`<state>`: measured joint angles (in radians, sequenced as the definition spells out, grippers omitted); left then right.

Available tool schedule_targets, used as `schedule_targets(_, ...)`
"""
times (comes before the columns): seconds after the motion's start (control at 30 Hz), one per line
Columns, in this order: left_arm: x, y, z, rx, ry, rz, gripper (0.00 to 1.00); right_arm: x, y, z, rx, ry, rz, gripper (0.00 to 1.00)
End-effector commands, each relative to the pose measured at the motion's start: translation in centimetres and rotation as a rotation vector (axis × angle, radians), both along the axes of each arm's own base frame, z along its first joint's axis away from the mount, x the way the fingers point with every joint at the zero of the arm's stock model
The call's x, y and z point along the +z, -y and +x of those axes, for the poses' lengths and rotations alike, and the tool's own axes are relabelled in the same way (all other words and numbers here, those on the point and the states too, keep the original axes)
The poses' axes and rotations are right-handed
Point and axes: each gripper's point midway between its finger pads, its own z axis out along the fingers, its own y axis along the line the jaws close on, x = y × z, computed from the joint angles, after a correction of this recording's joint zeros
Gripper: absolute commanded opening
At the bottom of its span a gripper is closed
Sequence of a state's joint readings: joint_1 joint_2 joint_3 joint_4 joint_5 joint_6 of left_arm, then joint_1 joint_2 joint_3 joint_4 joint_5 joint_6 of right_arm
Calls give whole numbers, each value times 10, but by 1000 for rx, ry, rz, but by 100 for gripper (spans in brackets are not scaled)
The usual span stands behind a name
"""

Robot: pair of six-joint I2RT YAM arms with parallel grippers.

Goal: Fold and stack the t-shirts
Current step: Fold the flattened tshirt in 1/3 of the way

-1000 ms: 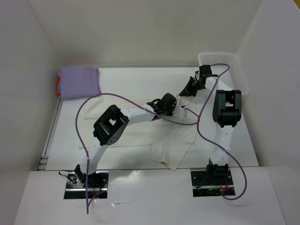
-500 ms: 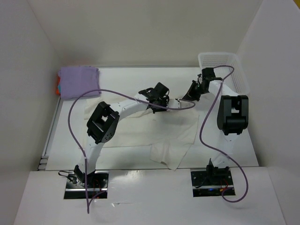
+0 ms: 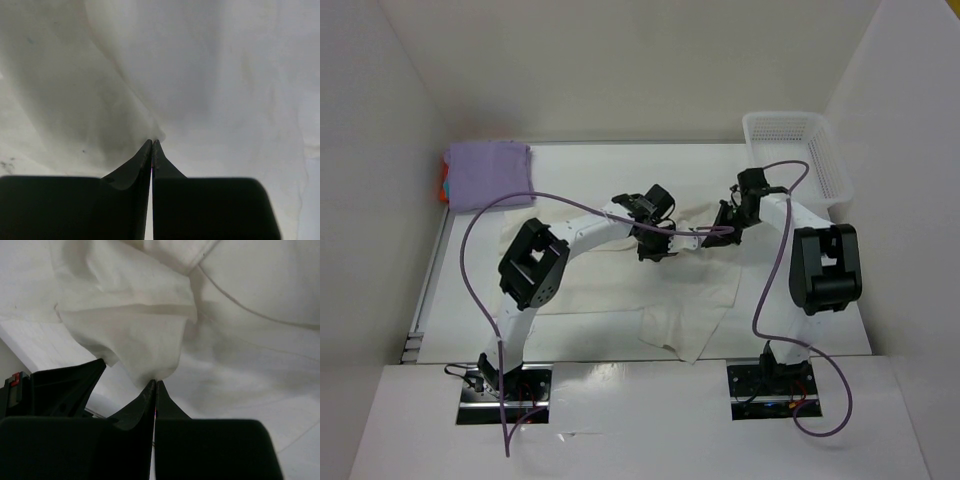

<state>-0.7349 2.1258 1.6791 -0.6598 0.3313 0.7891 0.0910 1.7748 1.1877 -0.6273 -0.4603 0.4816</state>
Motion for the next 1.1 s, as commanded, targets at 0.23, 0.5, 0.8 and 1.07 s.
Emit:
schedule_targets(0.23, 44, -29, 9, -43, 4, -66, 5, 28, 9, -41, 1, -17, -34, 0)
schedule_targets(0.5, 25, -36, -17, -81, -73, -41, 6, 4, -2, -76, 40, -105, 14, 3)
schedule_targets(0.8, 19, -46, -17, -58, -45, 18, 28, 36, 27, -9, -47, 88, -139, 45)
schedule_targets(1.07, 68, -74, 5, 161, -21, -35, 40, 16, 67, 79, -164, 168, -388, 41)
